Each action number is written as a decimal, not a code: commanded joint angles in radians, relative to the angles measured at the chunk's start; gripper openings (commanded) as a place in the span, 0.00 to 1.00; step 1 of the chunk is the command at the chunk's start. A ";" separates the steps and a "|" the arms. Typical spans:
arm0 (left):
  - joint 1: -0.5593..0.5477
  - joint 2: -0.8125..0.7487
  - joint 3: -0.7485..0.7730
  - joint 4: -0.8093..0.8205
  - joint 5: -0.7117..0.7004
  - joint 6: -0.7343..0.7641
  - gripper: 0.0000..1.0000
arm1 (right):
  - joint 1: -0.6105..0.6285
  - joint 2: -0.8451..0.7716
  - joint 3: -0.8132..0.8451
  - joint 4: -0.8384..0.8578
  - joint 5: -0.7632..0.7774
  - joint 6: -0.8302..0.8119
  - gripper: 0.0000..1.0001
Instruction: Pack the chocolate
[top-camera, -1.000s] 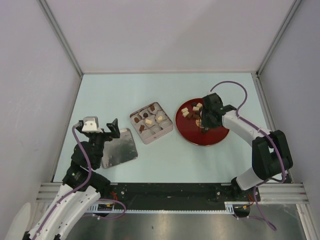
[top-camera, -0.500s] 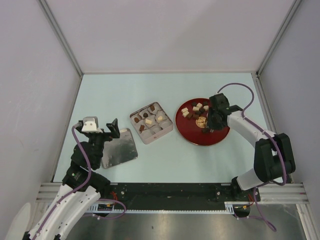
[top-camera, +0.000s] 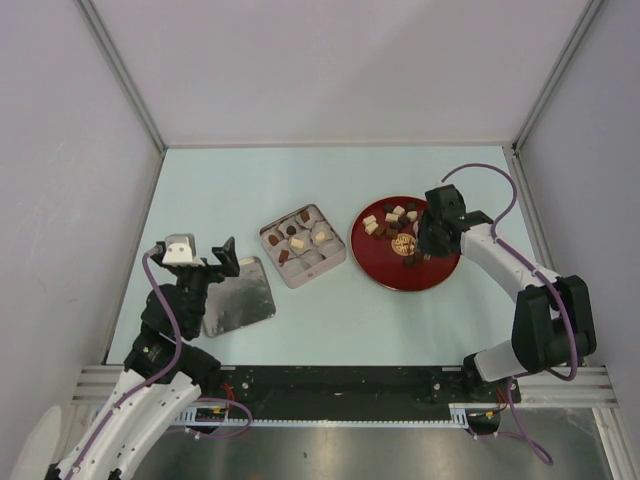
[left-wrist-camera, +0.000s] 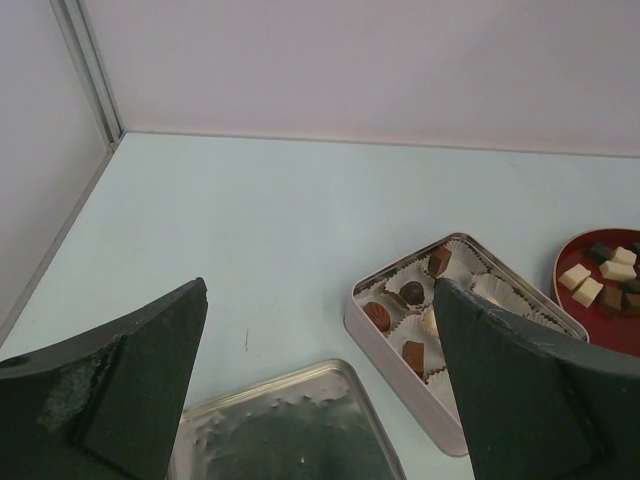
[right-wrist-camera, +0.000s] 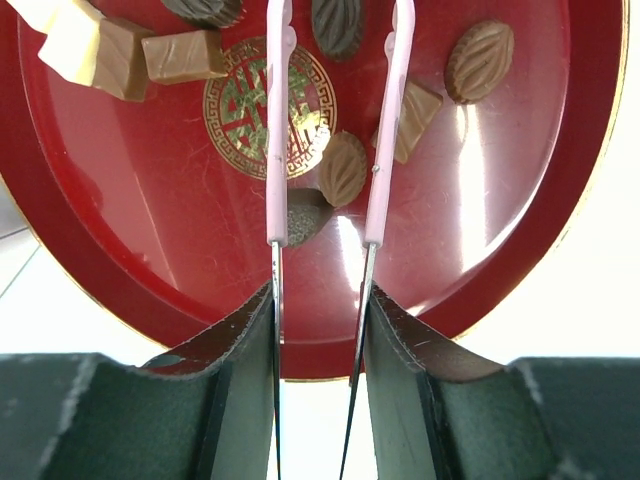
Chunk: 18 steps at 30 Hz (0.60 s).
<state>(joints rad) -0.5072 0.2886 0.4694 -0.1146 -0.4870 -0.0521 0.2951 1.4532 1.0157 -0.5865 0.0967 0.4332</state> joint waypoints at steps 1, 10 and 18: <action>0.007 -0.012 -0.006 0.029 -0.012 0.014 1.00 | -0.001 0.009 0.003 0.054 0.000 -0.010 0.40; 0.007 -0.012 -0.006 0.030 -0.010 0.012 1.00 | -0.002 0.075 0.003 0.088 -0.026 -0.021 0.40; 0.007 -0.014 -0.005 0.029 -0.013 0.015 1.00 | 0.001 0.075 0.003 0.070 -0.008 -0.042 0.30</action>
<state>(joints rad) -0.5072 0.2855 0.4694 -0.1146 -0.4873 -0.0521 0.2943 1.5398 1.0153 -0.5335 0.0750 0.4107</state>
